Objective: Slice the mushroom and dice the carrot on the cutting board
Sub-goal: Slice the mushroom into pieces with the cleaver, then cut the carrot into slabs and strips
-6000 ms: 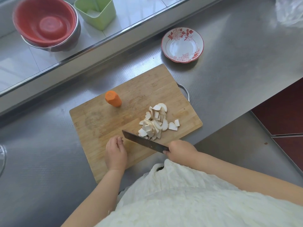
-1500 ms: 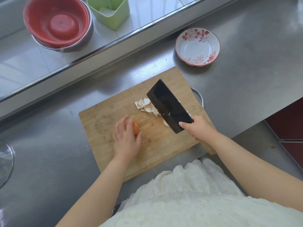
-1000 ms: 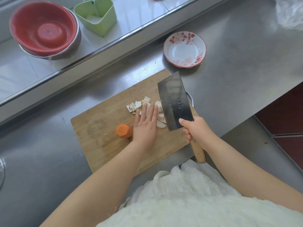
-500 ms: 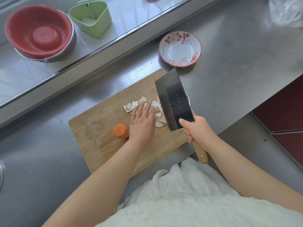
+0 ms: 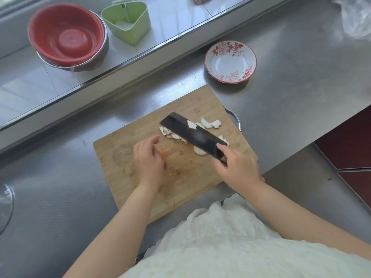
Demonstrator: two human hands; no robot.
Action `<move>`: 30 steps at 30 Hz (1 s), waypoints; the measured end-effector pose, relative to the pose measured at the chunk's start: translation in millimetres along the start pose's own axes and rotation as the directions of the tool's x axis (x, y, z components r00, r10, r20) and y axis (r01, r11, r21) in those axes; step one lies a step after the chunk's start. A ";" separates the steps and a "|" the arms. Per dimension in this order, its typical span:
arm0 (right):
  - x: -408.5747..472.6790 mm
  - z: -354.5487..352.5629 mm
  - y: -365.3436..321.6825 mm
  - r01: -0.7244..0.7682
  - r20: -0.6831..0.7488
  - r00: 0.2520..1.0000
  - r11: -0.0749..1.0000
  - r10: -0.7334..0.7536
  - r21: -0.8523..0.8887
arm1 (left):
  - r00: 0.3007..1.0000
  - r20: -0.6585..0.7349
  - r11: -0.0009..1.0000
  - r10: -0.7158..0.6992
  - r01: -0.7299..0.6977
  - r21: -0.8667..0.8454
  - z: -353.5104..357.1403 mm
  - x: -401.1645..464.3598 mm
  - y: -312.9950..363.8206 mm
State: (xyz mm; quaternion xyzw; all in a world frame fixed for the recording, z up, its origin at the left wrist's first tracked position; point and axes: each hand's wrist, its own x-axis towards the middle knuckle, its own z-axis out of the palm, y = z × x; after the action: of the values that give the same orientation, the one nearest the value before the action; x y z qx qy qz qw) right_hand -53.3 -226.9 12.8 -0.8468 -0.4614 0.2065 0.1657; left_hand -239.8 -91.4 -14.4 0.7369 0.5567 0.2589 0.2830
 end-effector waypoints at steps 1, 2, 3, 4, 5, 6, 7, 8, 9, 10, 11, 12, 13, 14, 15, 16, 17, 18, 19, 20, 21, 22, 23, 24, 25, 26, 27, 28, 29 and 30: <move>-1.2 2.6 -0.6 0.035 -0.022 0.999 0.999 -0.035 -0.001 | 0.998 -0.018 0.998 -0.056 0.055 -0.009 -3.5 -4.2 -2.8; -2.0 5.3 -0.8 0.057 -0.026 0.998 0.998 -0.057 -0.011 | 0.995 -0.025 0.995 -0.101 0.101 -0.013 -6.0 -7.4 -5.8; -2.3 7.9 -1.6 0.068 -0.024 0.997 0.997 -0.069 -0.029 | 0.990 -0.025 0.990 -0.139 0.138 -0.021 -8.1 -9.7 -8.3; -2.6 10.5 -2.8 0.074 -0.017 0.997 0.996 -0.075 -0.047 | 0.987 -0.026 0.987 -0.160 0.159 -0.036 -9.5 -10.9 -10.9; -3.0 12.8 -4.2 0.083 -0.010 0.996 0.994 -0.084 -0.065 | 0.987 -0.036 0.987 -0.154 0.153 -0.047 -11.7 -11.7 -12.3; -3.1 14.2 -5.8 0.096 -0.014 0.995 0.992 -0.097 -0.083 | 0.992 -0.070 0.994 -0.108 0.105 -0.042 -14.2 -11.6 -12.7; -3.1 16.0 -6.7 0.105 -0.018 0.994 0.989 -0.108 -0.099 | 0.993 -0.114 1.000 -0.024 0.022 -0.017 -16.7 -11.6 -11.8; -3.1 17.0 -7.6 0.109 -0.020 0.994 0.988 -0.112 -0.113 | 0.987 -0.142 0.997 0.081 -0.078 0.024 -18.2 -10.6 -10.1; -3.0 17.8 -8.5 0.107 -0.017 0.994 0.986 -0.110 -0.127 | 0.973 -0.132 0.981 0.187 -0.179 0.073 -18.9 -7.9 -6.2; -3.0 18.2 -9.2 0.099 -0.009 0.995 0.985 -0.102 -0.141 | 0.959 -0.066 0.956 0.274 -0.265 0.125 -17.4 -3.2 -1.3; -3.1 17.9 -10.0 0.092 0.001 0.996 0.984 -0.093 -0.151 | 0.944 0.056 0.926 0.326 -0.331 0.179 -13.4 2.6 4.6; -3.5 17.4 -10.3 0.088 0.007 0.996 0.984 -0.088 -0.158 | 0.919 0.196 0.892 0.343 -0.384 0.239 -7.1 9.5 10.2; -4.3 16.7 -10.4 0.087 0.008 0.996 0.983 -0.086 -0.163 | 0.887 0.311 0.857 0.341 -0.430 0.285 -0.2 16.3 15.3; -5.4 15.7 -10.6 0.084 0.013 0.996 0.982 -0.083 -0.169 | 0.857 0.383 0.829 0.346 -0.470 0.304 6.7 22.3 18.6; -6.9 14.8 -11.0 0.080 0.019 0.997 0.981 -0.078 -0.175 | 0.833 0.417 0.808 0.364 -0.505 0.303 12.8 27.3 20.6; -8.3 13.9 -11.6 0.075 0.023 0.997 0.981 -0.072 -0.179 | 0.812 0.433 0.790 0.391 -0.538 0.294 18.8 31.7 20.7; -10.2 13.5 -11.8 0.070 0.024 0.997 0.982 -0.067 -0.175 | 0.789 0.448 0.769 0.420 -0.572 0.285 23.7 35.4 20.1; -12.4 13.2 -11.6 0.067 0.019 0.998 0.984 -0.065 -0.166 | 0.762 0.477 0.747 0.439 -0.604 0.277 27.2 38.2 19.3; -14.8 13.2 -11.1 0.063 0.012 0.998 0.986 -0.062 -0.157 | 0.733 0.509 0.723 0.451 -0.635 0.272 29.4 40.5 19.3; -17.0 12.8 -10.1 0.057 0.009 0.998 0.986 -0.056 -0.155 | 0.709 0.536 0.702 0.459 -0.659 0.270 30.7 42.0 18.9; -18.6 12.0 -9.3 0.050 0.009 0.999 0.986 -0.050 -0.158 | 0.689 0.554 0.685 0.467 -0.678 0.267 31.4 42.8 19.6; -20.2 11.7 -7.9 0.047 0.009 0.999 0.985 -0.046 -0.163 | 0.670 0.574 0.671 0.471 -0.695 0.260 31.2 43.0 21.0; -22.0 11.8 -6.9 0.047 0.006 0.999 0.985 -0.046 -0.168 | 0.648 0.604 0.665 0.464 -0.705 0.246 30.3 42.5 22.4; -23.4 11.5 -6.5 0.047 0.000 0.999 0.984 -0.047 -0.170 | 0.626 0.641 0.664 0.444 -0.710 0.235 29.7 41.3 23.7; -24.6 11.0 -6.5 0.046 -0.001 0.999 0.984 -0.047 -0.174 | 0.607 0.679 0.664 0.414 -0.711 0.231 28.8 39.9 24.8; -25.8 10.2 -7.1 0.047 0.005 0.999 0.982 -0.047 -0.181 | 0.589 0.711 0.664 0.384 -0.711 0.231 28.4 39.2 26.1; -27.3 9.8 -7.7 0.050 0.015 0.999 0.981 -0.048 -0.187 | 0.578 0.730 0.666 0.365 -0.710 0.230 28.6 39.7 27.9; -29.1 9.4 -8.2 0.054 0.022 0.998 0.980 -0.051 -0.189 | 0.577 0.732 0.676 0.362 -0.703 0.221 28.6 40.2 30.0; -30.6 8.6 -9.2 0.052 0.030 0.998 0.982 -0.048 -0.184 | 0.591 0.716 0.701 0.372 -0.684 0.201 28.8 41.2 31.6; -31.5 7.5 -10.5 0.045 0.045 0.998 0.984 -0.038 -0.173 | 0.620 0.676 0.739 0.398 -0.653 0.164 28.1 42.3 33.3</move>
State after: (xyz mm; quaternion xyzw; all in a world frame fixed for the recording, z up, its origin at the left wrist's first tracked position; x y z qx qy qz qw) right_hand -80.0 -247.5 17.5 -0.8437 -0.4987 0.1793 0.0858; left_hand -187.4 -61.4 -7.9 0.9521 0.2303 -0.0333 0.1984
